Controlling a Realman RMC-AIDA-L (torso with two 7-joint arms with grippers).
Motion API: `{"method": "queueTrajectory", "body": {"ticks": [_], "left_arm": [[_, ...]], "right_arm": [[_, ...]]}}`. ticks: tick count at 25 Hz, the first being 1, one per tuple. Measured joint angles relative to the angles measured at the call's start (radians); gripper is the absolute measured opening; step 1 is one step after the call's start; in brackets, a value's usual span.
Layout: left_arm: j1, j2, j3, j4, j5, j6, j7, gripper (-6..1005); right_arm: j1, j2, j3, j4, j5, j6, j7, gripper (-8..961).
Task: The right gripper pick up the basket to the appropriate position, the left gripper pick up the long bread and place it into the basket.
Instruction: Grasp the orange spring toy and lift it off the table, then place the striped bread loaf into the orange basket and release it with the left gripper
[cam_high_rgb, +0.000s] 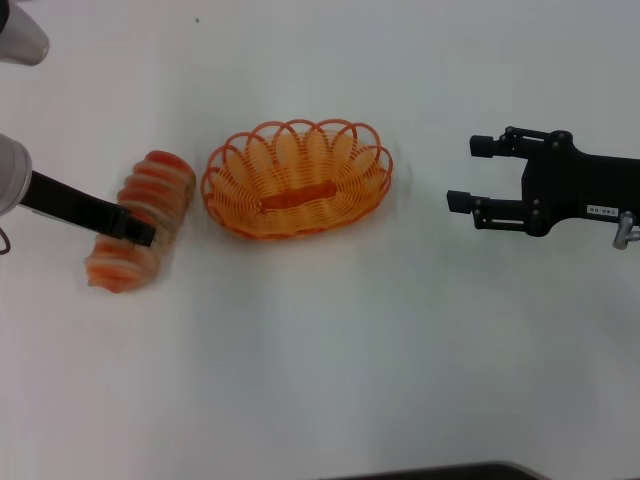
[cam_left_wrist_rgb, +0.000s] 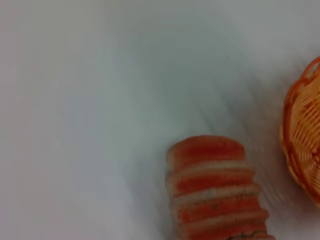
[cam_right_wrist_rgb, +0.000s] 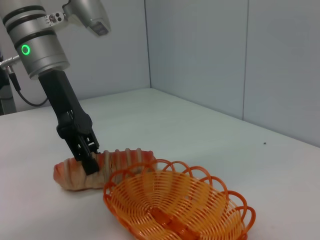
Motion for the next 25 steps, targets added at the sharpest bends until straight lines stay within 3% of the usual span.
{"method": "queueTrajectory", "body": {"ticks": [6,13,17,21,25], "left_arm": [[0.000,0.007,-0.005,0.030,-0.001,0.016,0.013,413],[-0.023,0.035,-0.011,0.136,-0.001,0.058,0.169,385],[-0.075,0.060,-0.039,0.192,-0.045,0.083,0.276,357],[-0.101,0.028,-0.034,0.266,-0.143,0.157,0.510,307],[-0.149,0.000,0.011,0.247,-0.202,0.183,0.616,276]], "right_arm": [[-0.002,0.000,0.000,0.000,0.000,0.000,0.000,798],[-0.005,0.000,0.000,0.000,-0.003,-0.006,0.000,798],[-0.006,-0.001,0.000,0.000,-0.006,-0.023,0.000,798],[-0.011,-0.002,0.004,0.000,-0.006,-0.029,0.000,798],[-0.018,-0.001,0.005,0.000,-0.006,-0.047,0.000,798]]}}
